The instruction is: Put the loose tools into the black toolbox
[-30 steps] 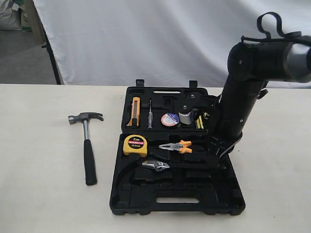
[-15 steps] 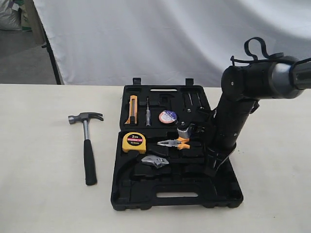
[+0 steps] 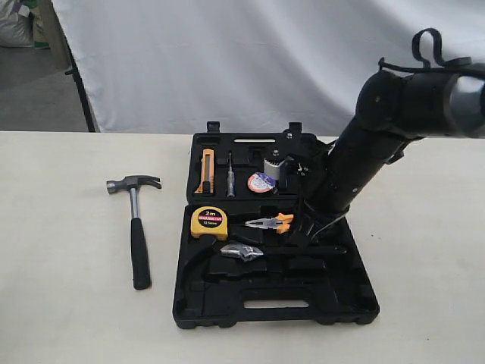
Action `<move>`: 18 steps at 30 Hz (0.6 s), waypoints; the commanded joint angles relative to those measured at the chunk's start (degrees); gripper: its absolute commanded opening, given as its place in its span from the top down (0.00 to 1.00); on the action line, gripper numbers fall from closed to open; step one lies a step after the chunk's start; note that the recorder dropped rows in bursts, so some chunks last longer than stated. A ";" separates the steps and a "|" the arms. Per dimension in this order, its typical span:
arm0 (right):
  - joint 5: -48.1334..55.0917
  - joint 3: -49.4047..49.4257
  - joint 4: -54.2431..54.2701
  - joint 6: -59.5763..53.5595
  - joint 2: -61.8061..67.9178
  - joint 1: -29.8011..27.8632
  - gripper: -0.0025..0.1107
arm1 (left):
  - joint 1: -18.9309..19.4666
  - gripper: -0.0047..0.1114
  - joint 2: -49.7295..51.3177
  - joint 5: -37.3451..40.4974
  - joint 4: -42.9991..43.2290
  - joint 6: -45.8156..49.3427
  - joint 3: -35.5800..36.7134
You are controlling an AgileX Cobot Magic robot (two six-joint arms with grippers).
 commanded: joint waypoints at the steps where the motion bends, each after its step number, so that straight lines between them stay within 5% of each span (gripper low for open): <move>1: -4.38 0.16 1.35 -2.02 5.81 -0.11 0.98 | 1.45 0.95 -0.18 -0.41 0.25 -0.27 -0.15; 13: 16.25 -9.87 1.58 -1.90 10.69 0.87 0.98 | 1.45 0.95 -0.18 -0.41 0.25 -0.27 -0.15; 18: 16.01 -9.75 3.37 -1.39 7.93 0.99 0.98 | 1.45 0.95 -0.18 -0.41 0.25 -0.27 -0.15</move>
